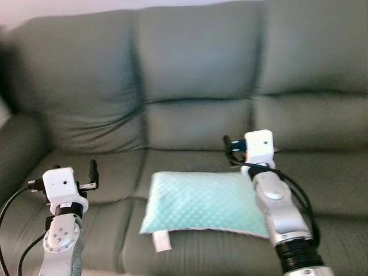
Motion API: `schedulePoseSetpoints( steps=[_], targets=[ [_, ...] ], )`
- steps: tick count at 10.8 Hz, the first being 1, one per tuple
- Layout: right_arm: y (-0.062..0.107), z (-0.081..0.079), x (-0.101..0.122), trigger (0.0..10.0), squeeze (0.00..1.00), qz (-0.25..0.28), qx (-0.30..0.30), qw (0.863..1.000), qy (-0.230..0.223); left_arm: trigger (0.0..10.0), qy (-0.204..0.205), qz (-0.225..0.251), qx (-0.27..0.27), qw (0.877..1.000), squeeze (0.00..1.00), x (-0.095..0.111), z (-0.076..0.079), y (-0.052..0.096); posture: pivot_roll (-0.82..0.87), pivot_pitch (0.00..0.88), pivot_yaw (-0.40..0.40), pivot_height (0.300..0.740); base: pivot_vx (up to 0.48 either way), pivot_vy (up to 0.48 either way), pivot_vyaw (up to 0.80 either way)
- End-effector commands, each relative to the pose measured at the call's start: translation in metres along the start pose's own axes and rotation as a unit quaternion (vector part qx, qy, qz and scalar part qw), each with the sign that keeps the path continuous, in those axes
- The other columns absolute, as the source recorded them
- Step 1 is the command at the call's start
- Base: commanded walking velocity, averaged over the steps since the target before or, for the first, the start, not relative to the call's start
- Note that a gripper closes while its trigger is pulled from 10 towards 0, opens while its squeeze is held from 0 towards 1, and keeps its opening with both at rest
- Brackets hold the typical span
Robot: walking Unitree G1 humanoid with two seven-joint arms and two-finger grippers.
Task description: Move the pillow to the sofa
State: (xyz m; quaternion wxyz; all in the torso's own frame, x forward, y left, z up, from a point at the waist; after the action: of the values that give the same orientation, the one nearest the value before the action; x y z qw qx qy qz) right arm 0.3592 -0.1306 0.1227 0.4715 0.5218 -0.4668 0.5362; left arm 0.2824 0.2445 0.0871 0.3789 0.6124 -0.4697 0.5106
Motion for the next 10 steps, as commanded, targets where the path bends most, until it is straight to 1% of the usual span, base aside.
schedulePoseSetpoints(
  steps=[1,4,6,8,9,10],
  targets=[
    [-0.002,-0.006,0.004,10.0,0.0,0.007,0.01,1.0,-0.002,10.0,-0.003,0.004,0.01,1.0,0.0,0.004,-0.004,-0.001,-0.2,0.0,0.115,0.74,0.0,0.0,0.8],
    [-0.003,-0.014,0.004,10.0,0.0,0.007,0.019,1.0,-0.008,10.0,0.002,0.0,0.023,1.0,0.0,0.003,-0.005,-0.002,-0.2,0.0,0.118,0.74,0.0,0.0,0.8],
    [-0.004,-0.014,0.003,10.0,0.0,0.002,0.027,0.999,-0.019,10.0,0.003,-0.011,0.047,0.999,0.0,0.0,-0.006,-0.001,-0.2,0.0,0.1,0.74,0.0,0.0,0.0],
    [-0.008,-0.019,0.006,10.0,0.0,0.0,0.051,0.999,-0.01,10.0,0.007,-0.008,0.063,0.998,0.0,0.0,-0.005,-0.001,-0.18,0.0,0.031,0.74,0.0,0.0,0.0],
    [-0.012,-0.026,0.01,10.0,0.0,0.002,0.077,0.997,0.002,10.0,0.016,-0.009,0.083,0.996,0.0,-0.001,-0.006,0.002,-0.18,0.0,-0.008,0.74,0.0,0.0,0.0],
    [-0.019,-0.033,0.017,10.0,0.0,0.003,0.102,0.995,0.013,10.0,0.03,-0.011,0.108,0.994,0.0,-0.004,-0.007,0.007,-0.16,0.0,-0.07,0.74,0.0,0.0,0.0]
  ],
)
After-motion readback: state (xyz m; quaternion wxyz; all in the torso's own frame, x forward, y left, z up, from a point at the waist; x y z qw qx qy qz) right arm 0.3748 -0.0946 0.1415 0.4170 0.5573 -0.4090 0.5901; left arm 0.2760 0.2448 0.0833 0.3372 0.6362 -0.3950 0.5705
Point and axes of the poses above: a point about 5 cm out from each wrist's last joint towards the gripper, its own y axis pointing back from the gripper into the wrist, its own x axis along the axis of the wrist's last joint, z = x × y, the point moved 3 cm from there along -y, pointing out of the wrist towards the gripper, and after that the axes turned 8 degrees about -y, right-handed, at the moved point
